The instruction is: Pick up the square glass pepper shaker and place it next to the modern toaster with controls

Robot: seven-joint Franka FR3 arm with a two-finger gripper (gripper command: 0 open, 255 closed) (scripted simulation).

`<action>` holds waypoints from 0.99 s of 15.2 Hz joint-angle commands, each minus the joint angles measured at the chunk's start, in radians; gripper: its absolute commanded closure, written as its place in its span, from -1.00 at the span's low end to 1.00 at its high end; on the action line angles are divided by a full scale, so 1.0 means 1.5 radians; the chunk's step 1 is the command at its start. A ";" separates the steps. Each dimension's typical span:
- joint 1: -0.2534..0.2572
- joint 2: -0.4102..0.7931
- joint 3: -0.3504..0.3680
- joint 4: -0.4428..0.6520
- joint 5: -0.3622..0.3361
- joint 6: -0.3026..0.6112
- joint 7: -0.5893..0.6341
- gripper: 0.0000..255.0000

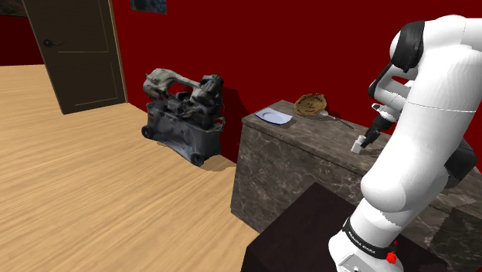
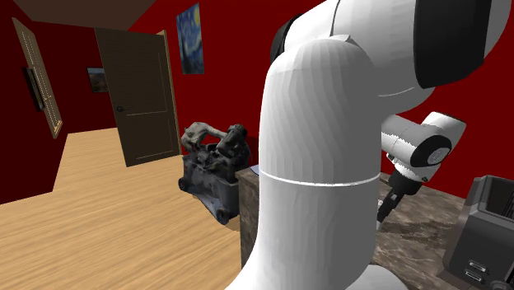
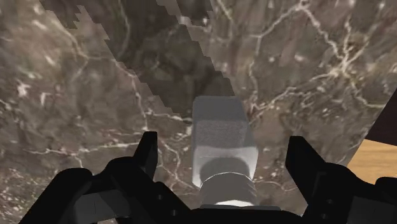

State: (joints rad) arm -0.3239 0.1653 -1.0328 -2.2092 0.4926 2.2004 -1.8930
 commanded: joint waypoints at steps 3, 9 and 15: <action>0.000 0.000 0.000 0.000 0.000 0.000 0.000 -1.00; 0.021 -0.080 -0.033 0.031 -0.101 -0.054 0.068 -1.00; 0.020 -0.080 -0.033 0.031 -0.101 -0.054 0.068 -1.00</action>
